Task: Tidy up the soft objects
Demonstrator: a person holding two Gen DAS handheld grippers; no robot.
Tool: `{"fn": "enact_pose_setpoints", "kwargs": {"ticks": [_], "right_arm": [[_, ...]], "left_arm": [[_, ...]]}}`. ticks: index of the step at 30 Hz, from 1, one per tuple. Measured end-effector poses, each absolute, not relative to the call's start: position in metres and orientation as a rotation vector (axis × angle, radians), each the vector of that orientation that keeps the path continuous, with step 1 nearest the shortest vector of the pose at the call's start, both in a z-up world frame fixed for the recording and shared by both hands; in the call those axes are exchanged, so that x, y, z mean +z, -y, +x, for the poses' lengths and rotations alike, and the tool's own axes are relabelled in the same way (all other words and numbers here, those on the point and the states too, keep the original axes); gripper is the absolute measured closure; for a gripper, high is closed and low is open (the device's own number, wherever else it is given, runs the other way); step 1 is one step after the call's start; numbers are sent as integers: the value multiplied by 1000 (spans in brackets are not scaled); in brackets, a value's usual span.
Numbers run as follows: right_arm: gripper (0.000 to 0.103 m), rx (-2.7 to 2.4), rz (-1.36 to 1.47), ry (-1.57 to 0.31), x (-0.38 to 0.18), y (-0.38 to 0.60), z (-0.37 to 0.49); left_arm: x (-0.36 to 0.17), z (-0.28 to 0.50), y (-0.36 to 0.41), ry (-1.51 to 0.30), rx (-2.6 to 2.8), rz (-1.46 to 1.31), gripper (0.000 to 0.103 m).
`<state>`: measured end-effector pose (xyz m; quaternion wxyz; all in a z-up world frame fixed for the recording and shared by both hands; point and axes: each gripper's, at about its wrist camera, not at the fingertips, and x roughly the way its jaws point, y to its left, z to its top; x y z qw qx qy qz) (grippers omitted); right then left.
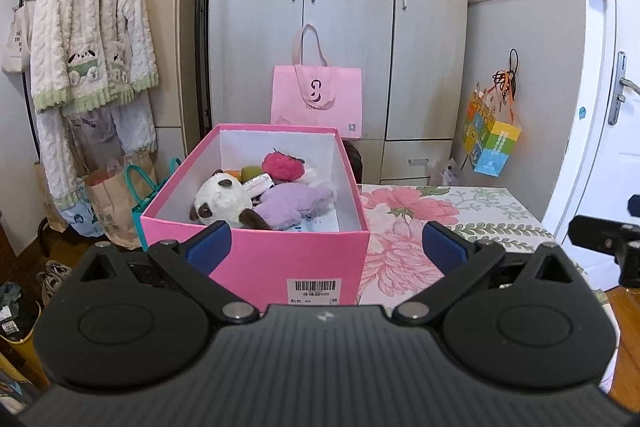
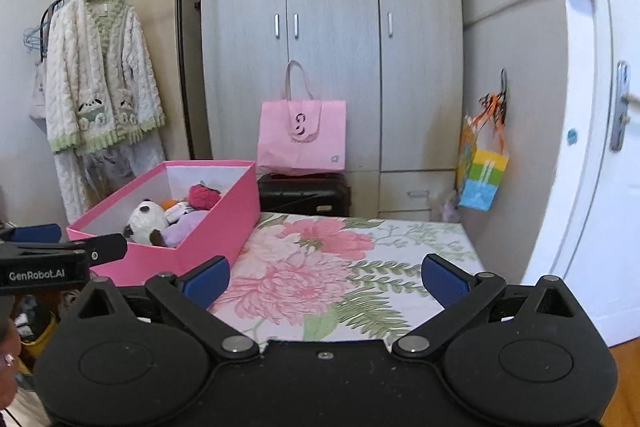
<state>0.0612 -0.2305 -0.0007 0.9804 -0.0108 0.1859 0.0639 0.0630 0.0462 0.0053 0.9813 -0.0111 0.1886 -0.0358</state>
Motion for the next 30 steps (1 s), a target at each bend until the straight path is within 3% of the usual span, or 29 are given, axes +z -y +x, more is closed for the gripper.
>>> {"fn": "enact_pose_setpoints", "kwargs": {"ticks": [30], "right_arm": [[0,23,-59,-335,-5,224,46]], "left_arm": [[2,56,-37,-364,-2,68,0]]}}
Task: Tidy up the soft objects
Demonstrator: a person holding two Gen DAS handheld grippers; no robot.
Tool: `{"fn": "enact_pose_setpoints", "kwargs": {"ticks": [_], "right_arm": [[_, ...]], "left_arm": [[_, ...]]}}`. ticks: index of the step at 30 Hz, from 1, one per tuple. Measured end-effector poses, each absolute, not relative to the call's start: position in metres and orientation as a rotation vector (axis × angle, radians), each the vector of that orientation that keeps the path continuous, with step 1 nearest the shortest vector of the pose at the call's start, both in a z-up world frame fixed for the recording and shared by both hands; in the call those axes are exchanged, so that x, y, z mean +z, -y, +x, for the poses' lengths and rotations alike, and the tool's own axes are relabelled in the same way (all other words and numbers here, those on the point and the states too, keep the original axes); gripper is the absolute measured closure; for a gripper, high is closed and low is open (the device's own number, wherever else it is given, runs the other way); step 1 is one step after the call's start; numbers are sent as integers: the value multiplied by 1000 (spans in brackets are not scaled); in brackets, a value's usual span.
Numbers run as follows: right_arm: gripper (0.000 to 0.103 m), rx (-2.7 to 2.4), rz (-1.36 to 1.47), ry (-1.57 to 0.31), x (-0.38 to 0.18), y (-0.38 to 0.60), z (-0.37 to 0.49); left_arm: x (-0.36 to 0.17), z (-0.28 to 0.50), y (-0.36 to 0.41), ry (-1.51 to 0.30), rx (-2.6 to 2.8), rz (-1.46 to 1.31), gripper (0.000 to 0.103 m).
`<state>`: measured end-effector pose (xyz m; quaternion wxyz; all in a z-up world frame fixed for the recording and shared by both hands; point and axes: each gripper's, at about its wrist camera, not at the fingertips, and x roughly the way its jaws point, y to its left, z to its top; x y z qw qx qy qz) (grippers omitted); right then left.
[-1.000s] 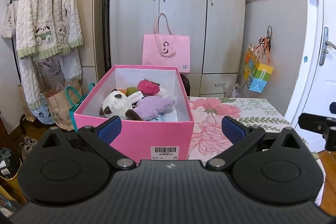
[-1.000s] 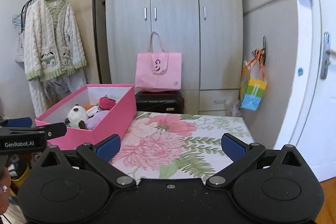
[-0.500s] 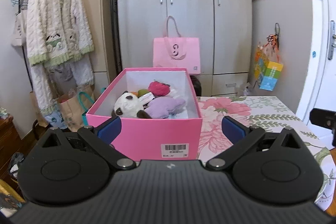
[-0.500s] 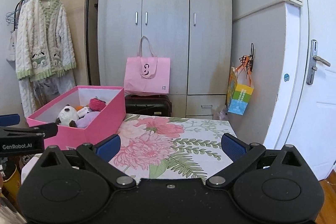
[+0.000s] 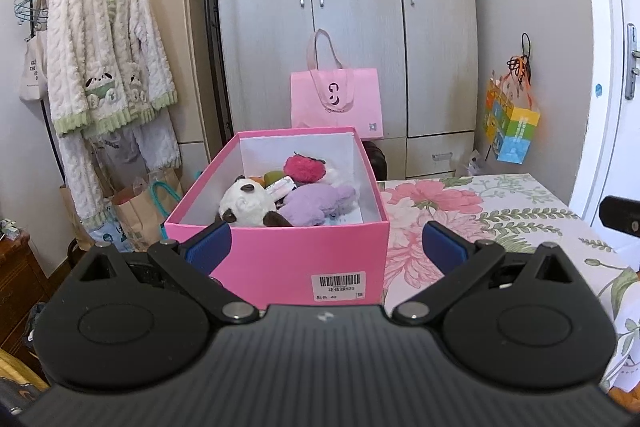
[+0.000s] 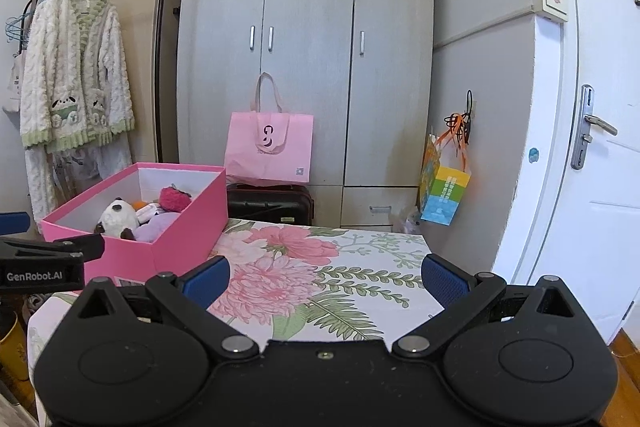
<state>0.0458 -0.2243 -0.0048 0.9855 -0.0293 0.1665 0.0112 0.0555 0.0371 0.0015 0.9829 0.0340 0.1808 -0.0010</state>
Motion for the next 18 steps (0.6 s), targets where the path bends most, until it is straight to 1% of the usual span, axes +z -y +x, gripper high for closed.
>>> {"fn": "enact_pose_setpoints", "kwargs": {"ticks": [18], "right_arm": [[0,17,-51,-340,-6,224,46]], "left_arm": [[1,51,-38,-344,-37,41,0]]}}
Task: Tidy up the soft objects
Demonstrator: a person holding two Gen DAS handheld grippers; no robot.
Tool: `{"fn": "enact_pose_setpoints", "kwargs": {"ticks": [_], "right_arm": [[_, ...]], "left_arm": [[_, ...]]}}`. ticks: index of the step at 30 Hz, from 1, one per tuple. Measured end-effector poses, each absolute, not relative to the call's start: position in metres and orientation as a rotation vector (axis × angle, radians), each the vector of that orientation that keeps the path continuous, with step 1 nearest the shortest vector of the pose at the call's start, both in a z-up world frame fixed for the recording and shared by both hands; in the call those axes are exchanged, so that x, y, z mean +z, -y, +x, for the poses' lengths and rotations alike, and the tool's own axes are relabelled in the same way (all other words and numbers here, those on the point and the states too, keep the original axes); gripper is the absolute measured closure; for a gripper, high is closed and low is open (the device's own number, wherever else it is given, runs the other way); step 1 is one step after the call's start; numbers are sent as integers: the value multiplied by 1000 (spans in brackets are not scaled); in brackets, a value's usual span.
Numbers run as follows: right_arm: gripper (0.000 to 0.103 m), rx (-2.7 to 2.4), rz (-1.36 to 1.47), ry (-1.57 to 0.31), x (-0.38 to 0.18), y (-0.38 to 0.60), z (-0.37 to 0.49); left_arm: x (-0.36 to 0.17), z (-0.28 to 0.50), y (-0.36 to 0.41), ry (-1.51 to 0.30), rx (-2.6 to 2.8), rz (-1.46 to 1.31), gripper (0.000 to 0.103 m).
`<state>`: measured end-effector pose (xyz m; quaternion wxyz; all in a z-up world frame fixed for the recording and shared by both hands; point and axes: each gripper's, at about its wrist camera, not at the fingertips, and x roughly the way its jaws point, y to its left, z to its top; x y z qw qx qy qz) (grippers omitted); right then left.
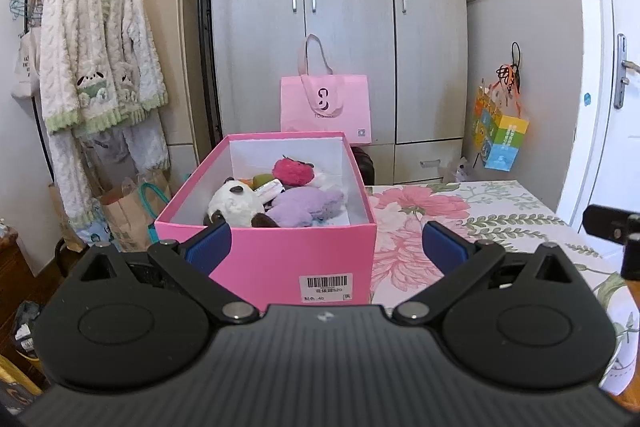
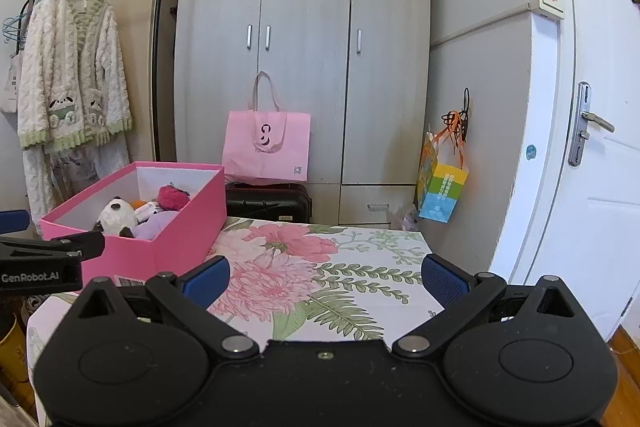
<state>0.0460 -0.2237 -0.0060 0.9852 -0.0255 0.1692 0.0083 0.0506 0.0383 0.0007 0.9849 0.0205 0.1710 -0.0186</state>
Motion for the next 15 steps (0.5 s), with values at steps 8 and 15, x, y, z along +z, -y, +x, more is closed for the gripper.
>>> {"fn": "enact_pose_setpoints", "kwargs": {"ticks": [8,15], "right_arm": [[0,11,-52,-351,-9,225,47],[0,7,-50,-355,-9,226,48]], "left_arm": [[2,50,-40,-329,-17,36,0],[1,49,-42,-334,-14,35,0]]}}
